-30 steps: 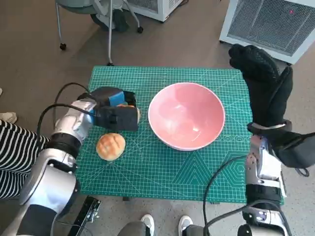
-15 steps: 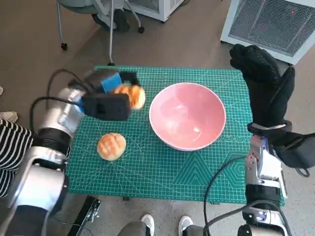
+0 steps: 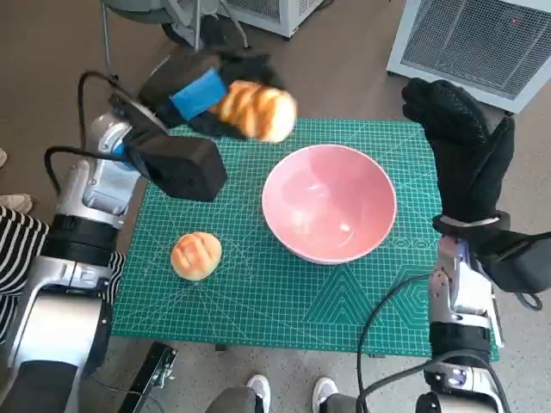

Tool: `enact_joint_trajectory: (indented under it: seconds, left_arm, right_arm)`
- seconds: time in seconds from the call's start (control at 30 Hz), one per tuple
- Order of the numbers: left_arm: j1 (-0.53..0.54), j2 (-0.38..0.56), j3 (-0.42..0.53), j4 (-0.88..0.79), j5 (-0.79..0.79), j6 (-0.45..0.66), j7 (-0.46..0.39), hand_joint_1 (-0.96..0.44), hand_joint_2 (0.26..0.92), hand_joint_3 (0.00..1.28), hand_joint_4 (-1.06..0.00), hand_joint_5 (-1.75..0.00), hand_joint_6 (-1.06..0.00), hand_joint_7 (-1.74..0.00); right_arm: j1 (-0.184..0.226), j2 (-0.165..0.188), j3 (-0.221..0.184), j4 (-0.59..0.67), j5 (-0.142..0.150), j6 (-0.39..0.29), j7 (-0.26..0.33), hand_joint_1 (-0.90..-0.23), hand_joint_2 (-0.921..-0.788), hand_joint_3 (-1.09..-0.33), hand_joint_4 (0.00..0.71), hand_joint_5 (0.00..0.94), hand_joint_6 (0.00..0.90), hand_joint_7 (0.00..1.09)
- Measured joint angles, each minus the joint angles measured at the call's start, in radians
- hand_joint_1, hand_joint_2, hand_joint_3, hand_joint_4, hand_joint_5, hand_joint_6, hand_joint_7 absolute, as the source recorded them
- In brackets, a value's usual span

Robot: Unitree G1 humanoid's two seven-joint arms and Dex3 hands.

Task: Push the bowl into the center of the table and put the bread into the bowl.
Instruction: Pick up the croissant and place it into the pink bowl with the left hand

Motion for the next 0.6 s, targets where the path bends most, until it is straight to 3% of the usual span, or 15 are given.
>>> enact_joint_trajectory:
  seconds: [0.2, 0.6]
  left_arm:
    - [0.013, -0.04, -0.033, -0.014, 0.01, 0.0, -0.025, 0.0, 0.914, 0.01, -0.78, -1.07, -0.68, -1.11]
    - [0.005, -0.144, -0.136, 0.147, 0.085, -0.027, -0.033, 0.0, 0.92, 0.03, -0.77, -1.11, -0.64, -1.12]
  right_arm:
    - [0.0, 0.0, 0.0, 0.0, -0.001, -0.005, 0.0, -0.738, -0.921, -0.629, 0.171, 0.0, 0.13, 0.34]
    - [0.001, -0.001, 0.001, -0.007, -0.002, -0.013, 0.0, -0.738, -0.921, -0.629, 0.171, 0.0, 0.124, 0.34]
